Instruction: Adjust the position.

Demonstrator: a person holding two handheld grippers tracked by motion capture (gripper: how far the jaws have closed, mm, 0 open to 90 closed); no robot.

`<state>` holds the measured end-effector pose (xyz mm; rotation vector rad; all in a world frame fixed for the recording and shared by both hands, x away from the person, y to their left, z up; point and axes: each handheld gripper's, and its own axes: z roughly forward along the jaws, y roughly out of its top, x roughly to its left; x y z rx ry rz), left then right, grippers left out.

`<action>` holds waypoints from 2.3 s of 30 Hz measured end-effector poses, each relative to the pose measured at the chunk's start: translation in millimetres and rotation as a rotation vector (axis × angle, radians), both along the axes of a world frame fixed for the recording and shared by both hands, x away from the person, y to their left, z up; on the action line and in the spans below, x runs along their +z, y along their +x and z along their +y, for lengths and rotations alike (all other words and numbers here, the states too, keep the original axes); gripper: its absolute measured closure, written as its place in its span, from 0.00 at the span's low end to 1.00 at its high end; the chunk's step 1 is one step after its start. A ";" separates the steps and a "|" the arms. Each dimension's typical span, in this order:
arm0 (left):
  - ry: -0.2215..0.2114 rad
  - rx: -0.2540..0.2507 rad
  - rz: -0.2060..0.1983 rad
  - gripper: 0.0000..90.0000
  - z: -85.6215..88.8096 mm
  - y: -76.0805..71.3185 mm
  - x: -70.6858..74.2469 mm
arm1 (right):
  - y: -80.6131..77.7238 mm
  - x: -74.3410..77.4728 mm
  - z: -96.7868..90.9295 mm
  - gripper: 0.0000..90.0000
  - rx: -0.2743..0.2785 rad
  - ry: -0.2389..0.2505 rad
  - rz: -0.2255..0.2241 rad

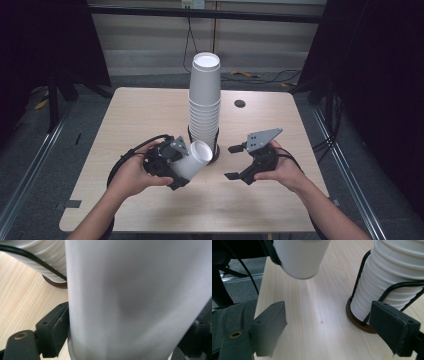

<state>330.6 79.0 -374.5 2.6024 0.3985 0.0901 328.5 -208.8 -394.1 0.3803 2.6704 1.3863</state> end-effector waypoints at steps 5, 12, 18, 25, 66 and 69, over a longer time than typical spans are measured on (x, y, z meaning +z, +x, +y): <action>0.021 -0.013 0.000 0.16 -5.9 0.6 -0.9 | -2.2 0.5 1.7 0.18 0.032 -0.013 -0.010; 0.058 -0.027 -0.006 0.16 -11.4 2.1 -2.0 | -4.4 -0.8 4.1 0.21 0.061 -0.026 -0.005; 0.075 -0.026 -0.007 0.16 -14.6 1.3 -1.9 | -3.2 -1.6 4.6 0.20 0.063 -0.014 0.017; 0.122 -0.030 -0.018 0.15 -18.7 1.9 -7.6 | -3.8 -0.7 6.5 0.20 0.072 -0.024 0.031; 0.202 -0.110 0.004 0.16 -46.9 -2.9 -15.2 | -3.6 5.3 21.7 0.17 0.116 -0.021 0.105; 0.214 -0.123 0.004 0.16 -49.4 -3.0 -15.4 | -2.8 4.5 24.5 0.17 0.116 -0.029 0.113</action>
